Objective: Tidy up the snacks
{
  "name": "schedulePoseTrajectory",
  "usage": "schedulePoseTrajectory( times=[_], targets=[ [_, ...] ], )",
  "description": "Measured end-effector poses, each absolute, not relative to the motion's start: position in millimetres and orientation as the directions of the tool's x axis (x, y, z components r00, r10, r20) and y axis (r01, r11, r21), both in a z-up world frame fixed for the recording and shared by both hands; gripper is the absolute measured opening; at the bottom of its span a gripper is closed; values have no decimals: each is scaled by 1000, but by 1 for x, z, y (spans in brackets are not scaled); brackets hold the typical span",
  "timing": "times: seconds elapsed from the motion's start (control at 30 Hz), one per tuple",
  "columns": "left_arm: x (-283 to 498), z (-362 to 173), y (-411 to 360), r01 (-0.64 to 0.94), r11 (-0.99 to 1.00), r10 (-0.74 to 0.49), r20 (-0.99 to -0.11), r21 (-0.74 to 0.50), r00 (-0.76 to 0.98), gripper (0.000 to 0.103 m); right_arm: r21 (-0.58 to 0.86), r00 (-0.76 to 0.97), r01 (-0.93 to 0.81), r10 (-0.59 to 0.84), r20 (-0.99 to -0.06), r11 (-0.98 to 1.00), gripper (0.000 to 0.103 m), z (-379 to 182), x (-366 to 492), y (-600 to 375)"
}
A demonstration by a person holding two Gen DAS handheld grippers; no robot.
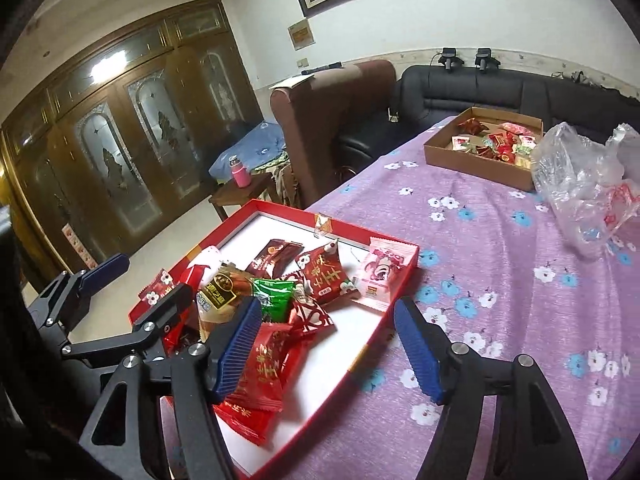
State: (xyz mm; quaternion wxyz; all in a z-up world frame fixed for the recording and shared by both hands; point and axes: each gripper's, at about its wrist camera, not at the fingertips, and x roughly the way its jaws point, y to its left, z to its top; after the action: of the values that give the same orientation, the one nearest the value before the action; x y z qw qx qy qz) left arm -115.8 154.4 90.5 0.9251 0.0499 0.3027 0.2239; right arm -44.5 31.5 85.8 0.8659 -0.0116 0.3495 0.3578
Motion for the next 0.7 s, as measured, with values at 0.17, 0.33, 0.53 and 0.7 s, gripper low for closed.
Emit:
schedulePoseTrajectory(
  times=[0.17, 0.33, 0.53, 0.7],
  targets=[
    [-117, 95, 151, -388, 895, 444, -536, 221, 718, 85, 202, 511, -630, 596, -619, 750, 71, 85, -48, 34],
    [-116, 93, 153, -383, 901, 429, -552, 204, 715, 85, 208, 504, -630, 598, -623, 748, 71, 83, -47, 34],
    [-113, 89, 155, -379, 904, 421, -567, 198, 708, 85, 205, 501, -636, 600, -623, 744, 70, 80, -47, 37],
    [-111, 87, 158, -383, 903, 420, -580, 194, 698, 85, 200, 499, -645, 606, -620, 737, 70, 79, -49, 39]
  ],
)
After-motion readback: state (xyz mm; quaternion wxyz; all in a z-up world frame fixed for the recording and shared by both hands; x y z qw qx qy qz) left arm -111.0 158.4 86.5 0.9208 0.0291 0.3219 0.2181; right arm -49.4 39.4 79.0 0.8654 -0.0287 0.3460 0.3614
